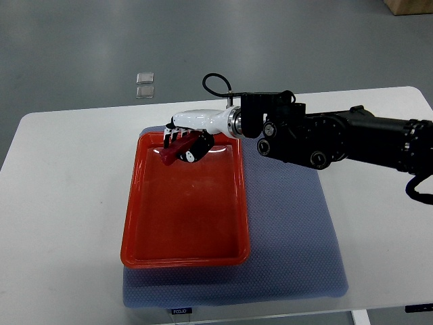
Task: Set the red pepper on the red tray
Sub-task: 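Lift the pepper with the right hand and carry it over the tray, then lower the pepper into the tray and open the right hand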
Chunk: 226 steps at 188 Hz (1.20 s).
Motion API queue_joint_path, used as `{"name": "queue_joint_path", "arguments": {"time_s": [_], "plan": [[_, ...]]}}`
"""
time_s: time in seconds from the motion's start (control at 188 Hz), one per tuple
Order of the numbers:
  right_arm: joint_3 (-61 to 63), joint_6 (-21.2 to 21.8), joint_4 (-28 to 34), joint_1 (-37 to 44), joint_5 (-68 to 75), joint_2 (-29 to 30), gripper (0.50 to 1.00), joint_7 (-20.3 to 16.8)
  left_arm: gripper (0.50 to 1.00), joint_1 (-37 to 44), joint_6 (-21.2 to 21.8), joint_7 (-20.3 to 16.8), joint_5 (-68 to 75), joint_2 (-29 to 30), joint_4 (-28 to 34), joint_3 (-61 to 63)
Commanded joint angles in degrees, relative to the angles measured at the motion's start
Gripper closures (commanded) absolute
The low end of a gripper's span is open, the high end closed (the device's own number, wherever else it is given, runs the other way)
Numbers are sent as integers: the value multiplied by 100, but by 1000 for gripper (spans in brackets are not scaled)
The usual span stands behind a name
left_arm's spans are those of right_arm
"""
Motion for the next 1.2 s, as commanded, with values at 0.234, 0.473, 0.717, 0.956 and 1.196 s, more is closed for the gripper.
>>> {"name": "queue_joint_path", "arguments": {"time_s": [0.234,0.473,0.717,0.956,1.196], "plan": [[5,-184,-535,-832,-92,76,1000,0,500,0,0,0,-3,0,-9,1],[49,-351,-526,-1016,-83,76,1000,27,500,0,-9,0,6,0,-18,1],[58,-448,-500,-1025,-57,76,975,71,500,0,-9,0,6,0,-9,1],[356,-492,-500,-1016,13,76,889,80,500,0,-9,0,6,0,-9,1],[400,-501,-500,-999,22,76,824,80,500,0,-9,0,6,0,-9,1]]}}
